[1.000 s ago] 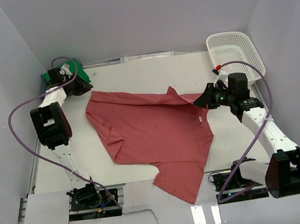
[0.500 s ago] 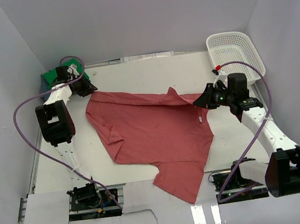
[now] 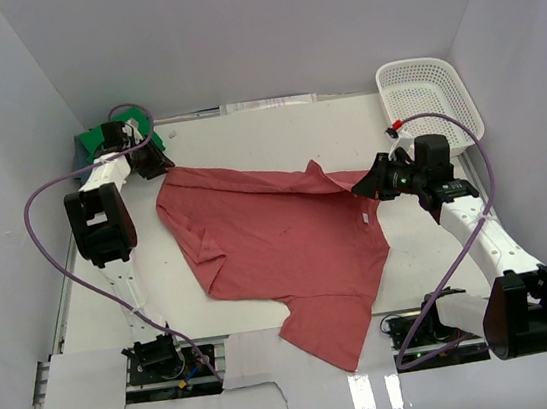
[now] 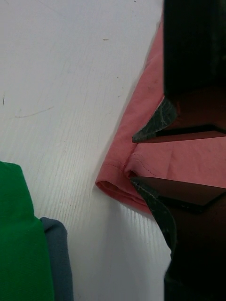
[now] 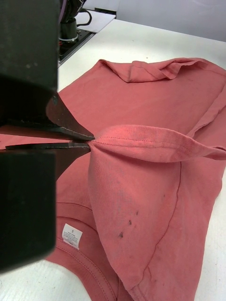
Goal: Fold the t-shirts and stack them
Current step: Fold the flattened tshirt in 1/3 of the way
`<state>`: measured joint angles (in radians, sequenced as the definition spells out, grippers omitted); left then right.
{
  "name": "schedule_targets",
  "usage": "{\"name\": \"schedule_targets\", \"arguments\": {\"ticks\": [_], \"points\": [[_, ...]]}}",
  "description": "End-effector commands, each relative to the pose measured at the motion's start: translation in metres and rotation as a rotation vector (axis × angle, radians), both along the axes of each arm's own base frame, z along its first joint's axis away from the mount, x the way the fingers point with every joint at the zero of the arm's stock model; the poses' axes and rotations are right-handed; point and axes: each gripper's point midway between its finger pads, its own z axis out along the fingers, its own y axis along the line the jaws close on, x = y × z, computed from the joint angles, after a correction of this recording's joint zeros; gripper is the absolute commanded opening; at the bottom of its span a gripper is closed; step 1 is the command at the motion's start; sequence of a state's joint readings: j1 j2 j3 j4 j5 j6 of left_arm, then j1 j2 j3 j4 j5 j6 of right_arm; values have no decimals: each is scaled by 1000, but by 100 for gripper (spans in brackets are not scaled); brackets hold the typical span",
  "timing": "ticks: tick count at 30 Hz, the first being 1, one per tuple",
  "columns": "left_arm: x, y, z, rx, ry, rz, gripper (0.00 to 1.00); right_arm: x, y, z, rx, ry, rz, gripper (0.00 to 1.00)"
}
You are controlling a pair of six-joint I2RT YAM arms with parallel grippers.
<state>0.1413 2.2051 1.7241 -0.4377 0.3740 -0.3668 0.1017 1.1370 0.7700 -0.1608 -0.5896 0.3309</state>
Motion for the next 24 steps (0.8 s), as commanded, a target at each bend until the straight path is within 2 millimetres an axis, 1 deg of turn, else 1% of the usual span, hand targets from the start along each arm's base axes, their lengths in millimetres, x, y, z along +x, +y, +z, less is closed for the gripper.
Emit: {"name": "schedule_targets", "arguments": {"ticks": [1,4,14,16,17,19,22,24], "points": [[-2,3,-5,24,11,0,45,0,5,5,16,-30,28,8],[-4,6,-10,33,26,11,45,0,6,5,17,-30,29,8],[-5,-1,-21,16,50,-5,42,0,6,4,17,-29,29,8],[-5,-4,-22,7,53,-11,38,0,6,3,18,-28,28,8],[-6,-4,-24,7,56,-11,32,0,6,4,19,-28,29,8],[-5,-5,-23,5,55,-12,25,0,6,3,18,-26,28,8],[-5,-5,-21,6,52,-12,19,0,5,3,17,-28,27,8],[-3,-5,-19,3,45,-15,10,0,6,2,18,-25,28,8]]}}
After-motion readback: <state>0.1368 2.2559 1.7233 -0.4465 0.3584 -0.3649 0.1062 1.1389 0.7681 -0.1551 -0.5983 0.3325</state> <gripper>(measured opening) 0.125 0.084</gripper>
